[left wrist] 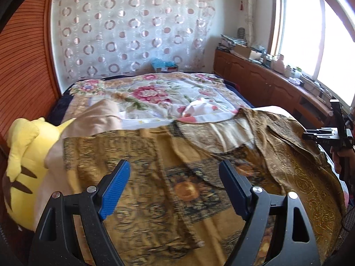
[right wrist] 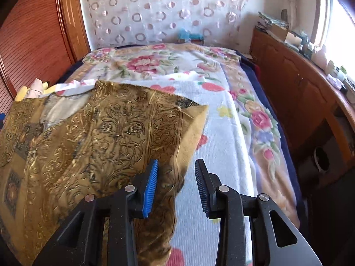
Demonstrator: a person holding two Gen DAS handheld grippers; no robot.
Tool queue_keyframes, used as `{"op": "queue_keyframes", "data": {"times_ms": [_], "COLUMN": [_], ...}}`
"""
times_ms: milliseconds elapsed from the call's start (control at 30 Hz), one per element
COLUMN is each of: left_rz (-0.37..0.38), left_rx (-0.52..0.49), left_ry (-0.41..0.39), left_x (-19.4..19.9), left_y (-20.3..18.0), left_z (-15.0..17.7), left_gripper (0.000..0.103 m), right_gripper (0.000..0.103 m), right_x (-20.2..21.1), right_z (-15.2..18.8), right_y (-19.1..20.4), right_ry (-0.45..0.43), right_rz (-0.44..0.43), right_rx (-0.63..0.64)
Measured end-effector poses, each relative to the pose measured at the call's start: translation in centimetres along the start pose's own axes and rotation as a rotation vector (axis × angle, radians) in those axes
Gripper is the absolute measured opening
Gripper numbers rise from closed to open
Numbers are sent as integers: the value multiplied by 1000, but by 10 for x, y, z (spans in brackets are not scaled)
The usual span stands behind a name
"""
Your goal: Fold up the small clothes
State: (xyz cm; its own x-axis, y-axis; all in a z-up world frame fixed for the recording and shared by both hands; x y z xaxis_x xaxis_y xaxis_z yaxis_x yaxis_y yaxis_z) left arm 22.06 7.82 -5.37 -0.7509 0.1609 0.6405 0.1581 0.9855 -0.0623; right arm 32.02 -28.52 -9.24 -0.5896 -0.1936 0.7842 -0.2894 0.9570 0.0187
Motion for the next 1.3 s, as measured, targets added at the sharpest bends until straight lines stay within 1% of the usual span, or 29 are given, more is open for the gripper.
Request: {"op": "queue_keyframes", "data": {"times_ms": [67,167,200,233,267,300,333,400,533,633,667,733,767,800,900,933,967,1000,1200,1300], "left_rz": [-28,-74,-91,-102,-113,-121,-136,-154,-186,-168,-166,-165,-159,-150,-117,-108,-105,-106,-108,-109], "left_rx": [13,39,52,61,69,74,79,85,98,109,107,98,98,99,95,91,89,87,103,104], "left_ry": [-3,-3,0,4,8,11,13,14,28,37,40,44,46,52,75,77,77,78,91,106], "left_x": [2,4,4,3,2,2,2,0,-6,-10,-11,-15,-16,-18,-23,-23,-23,-23,-25,-29], "left_y": [12,31,39,44,50,54,60,66,83,92,94,97,97,98,99,98,98,99,104,107], "left_z": [1,4,5,6,7,8,9,9,9,8,8,7,8,8,10,9,8,8,3,1], "left_gripper": [83,83,83,83,83,83,83,83,83,83,81,76,72,65,52,51,51,50,49,49], "right_gripper": [35,35,34,30,16,7,7,6,6,6,6,6,6,6,12,13,18,19,20,20], "right_x": [-12,-14,-15,-15,-15,-11,-10,-7,-8,-10,-11,-11,-11,-11,-12,-13,-14,-16,-27,-30], "right_z": [-6,-13,-14,-15,-14,-11,-11,-9,-5,-2,-3,-4,-5,-6,-10,-12,-13,-15,-28,-30], "right_y": [1,-1,-1,-2,-3,-3,-6,-19,-27,-26,-26,-27,-26,-27,-28,-27,-27,-27,-25,-23], "right_ry": [21,11,9,4,-2,-13,-22,-30,-27,-19,-18,-19,-16,-16,-23,-20,-20,-17,-8,-20], "right_rz": [-5,-23,-35,-43,-56,-71,-78,-54,-45,-45,-44,-49,-52,-59,-64,-69,-71,-70,-55,-45], "right_rx": [-3,-9,-5,0,9,20,21,-14,-40,-40,-43,-53,-61,-69,-61,-57,-55,-50,-27,-16]}}
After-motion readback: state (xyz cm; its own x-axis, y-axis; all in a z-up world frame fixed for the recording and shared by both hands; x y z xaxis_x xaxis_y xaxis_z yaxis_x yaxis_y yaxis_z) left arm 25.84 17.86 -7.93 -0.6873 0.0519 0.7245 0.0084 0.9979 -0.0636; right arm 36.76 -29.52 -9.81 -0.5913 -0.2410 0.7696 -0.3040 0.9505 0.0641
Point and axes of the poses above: each gripper's, at about its wrist camera, not at the fingertips, and x roughly against the way its jaws point, y to its left, z to its underside, the point moved 1 cm from there along -x, roughly the way its jaws point, and after that the axes turned 1 degree about y, right-handed, at the moved point
